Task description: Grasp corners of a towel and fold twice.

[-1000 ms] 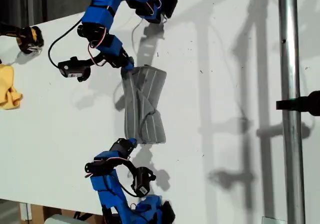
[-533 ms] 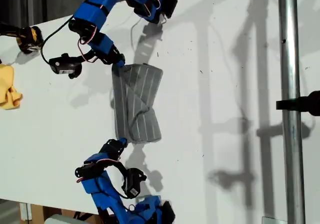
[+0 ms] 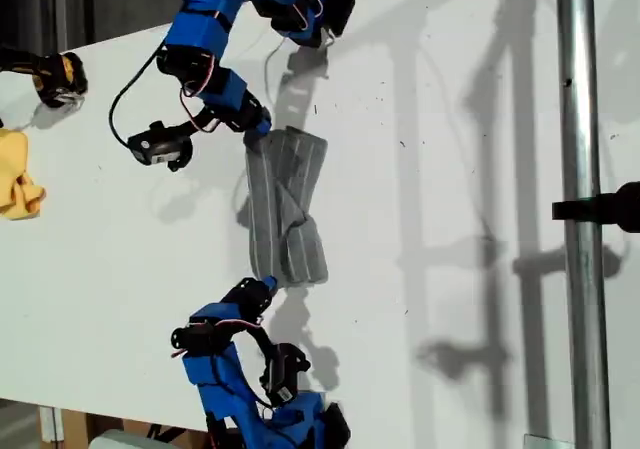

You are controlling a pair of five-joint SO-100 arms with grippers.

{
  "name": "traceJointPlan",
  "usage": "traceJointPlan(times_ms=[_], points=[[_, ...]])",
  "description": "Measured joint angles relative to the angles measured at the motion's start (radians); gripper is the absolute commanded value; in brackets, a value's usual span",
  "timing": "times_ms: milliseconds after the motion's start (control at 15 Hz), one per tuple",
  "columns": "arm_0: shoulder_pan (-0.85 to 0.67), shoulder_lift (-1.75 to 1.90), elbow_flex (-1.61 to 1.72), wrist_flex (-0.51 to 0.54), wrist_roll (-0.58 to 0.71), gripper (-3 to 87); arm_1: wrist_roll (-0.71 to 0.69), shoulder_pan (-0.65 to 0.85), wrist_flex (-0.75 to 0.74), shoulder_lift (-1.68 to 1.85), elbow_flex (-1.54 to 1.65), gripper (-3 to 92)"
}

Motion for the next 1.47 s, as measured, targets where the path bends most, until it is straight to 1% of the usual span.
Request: traceJointPlan(times_ms=[133,267,400,467,533,667,800,933,1067,1267,1400,1467], points=[[0.035,-0.008,0.041,-0.015,-0.032,-1.7,0.028,-0.051,-0.009,0.0,0.048,-0.1],[0.031,-0.009,0.023,-0.005,-0.029,-1.7,0.041,-0.055,0.002,0.014,0.043,-0.1],[-0.08,0.037,-0.011,0.023,0.015,-1.7,0.043,0.094,0.049,0.112,-0.011,-0.2],[-0.133,0.08,-0.031,0.023,0.078,-1.7,0.035,0.138,0.069,0.138,-0.048,-0.2],[-0.15,0.109,-0.041,0.021,0.101,-1.7,0.034,0.135,0.064,0.144,-0.058,-0.2],[-0.109,0.107,-0.037,0.015,0.087,-1.7,0.044,0.051,0.015,0.138,-0.021,-0.2],[-0.074,-0.028,-0.037,0.017,0.046,-1.7,0.052,0.043,-0.032,0.097,0.031,-0.2],[-0.054,-0.103,-0.112,0.026,0.044,-1.7,0.052,0.017,-0.037,0.067,0.029,-0.2],[-0.034,-0.094,-0.212,0.029,0.075,-1.7,0.04,0.025,-0.054,0.075,-0.052,-0.2],[-0.04,0.164,-0.21,-0.077,0.12,-1.7,0.031,0.032,-0.109,0.287,-0.109,-0.2],[-0.06,0.336,-0.098,-0.169,0.13,-1.7,0.031,0.057,-0.183,0.494,-0.058,-0.2],[-0.069,0.39,-0.046,-0.204,0.13,-1.7,0.032,0.058,-0.195,0.566,-0.028,-0.2]])
